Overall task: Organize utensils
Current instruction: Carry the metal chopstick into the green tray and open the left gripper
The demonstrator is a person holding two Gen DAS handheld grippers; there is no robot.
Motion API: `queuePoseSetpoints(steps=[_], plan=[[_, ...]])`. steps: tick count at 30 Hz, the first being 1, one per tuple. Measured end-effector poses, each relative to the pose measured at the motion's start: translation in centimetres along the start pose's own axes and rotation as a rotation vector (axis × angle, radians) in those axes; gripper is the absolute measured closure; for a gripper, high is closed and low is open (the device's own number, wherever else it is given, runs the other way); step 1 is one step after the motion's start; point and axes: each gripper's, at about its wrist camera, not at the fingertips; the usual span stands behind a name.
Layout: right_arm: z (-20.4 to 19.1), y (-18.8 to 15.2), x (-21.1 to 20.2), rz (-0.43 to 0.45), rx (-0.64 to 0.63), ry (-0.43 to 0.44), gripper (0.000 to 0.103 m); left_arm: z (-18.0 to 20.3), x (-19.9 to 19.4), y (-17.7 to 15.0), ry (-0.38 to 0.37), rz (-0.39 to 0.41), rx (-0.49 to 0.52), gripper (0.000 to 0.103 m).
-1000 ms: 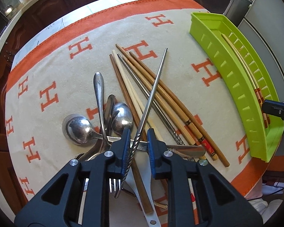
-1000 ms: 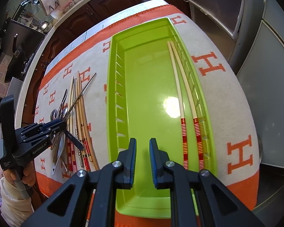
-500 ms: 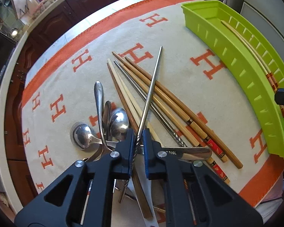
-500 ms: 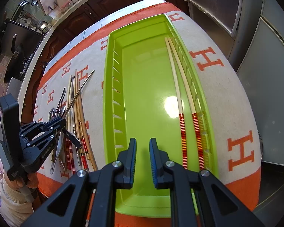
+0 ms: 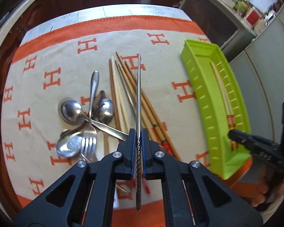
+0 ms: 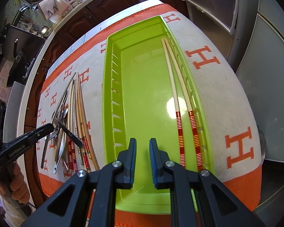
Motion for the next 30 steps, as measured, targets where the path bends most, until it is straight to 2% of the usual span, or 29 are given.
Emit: queuePoseSetpoints(steps=[7,11,17,21,25,28,30], plan=[[0.5,0.0,-1.1,0.026,0.015,0.018,0.089,4.5,-3.3,0.7,-0.140,0.034,-0.058,0.100],[0.8,0.0,-1.8,0.044,0.023,0.021,0.089,8.6,-3.4,1.5,-0.170,0.059,-0.033,0.100],[1.7,0.2,-4.0,0.116,0.038,-0.024,0.089,13.1,-0.4,1.6,-0.165,0.026,0.009,0.099],[2.5,0.4,-5.0,0.159,0.056,-0.058,0.089,14.6,1.3,1.2,-0.113,0.036,0.046,0.099],[3.2,0.4,-4.9,0.161,0.076,-0.066,0.086,15.4,1.6,0.3,-0.104,0.021,0.117,0.097],[3.2,0.4,-4.7,0.159,0.076,-0.065,0.084,15.2,0.9,-0.6,-0.083,0.033,0.144,0.086],[2.9,0.3,-4.6,0.158,0.070,-0.059,0.084,14.8,0.1,-1.0,-0.071,0.052,0.150,0.068]])
Point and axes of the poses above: each gripper's, at about its wrist camera, not at the fingertips, and x roughly the way its jaws point, z to its right, y to its top, and after that the axes turned 1 degree about y, right-handed
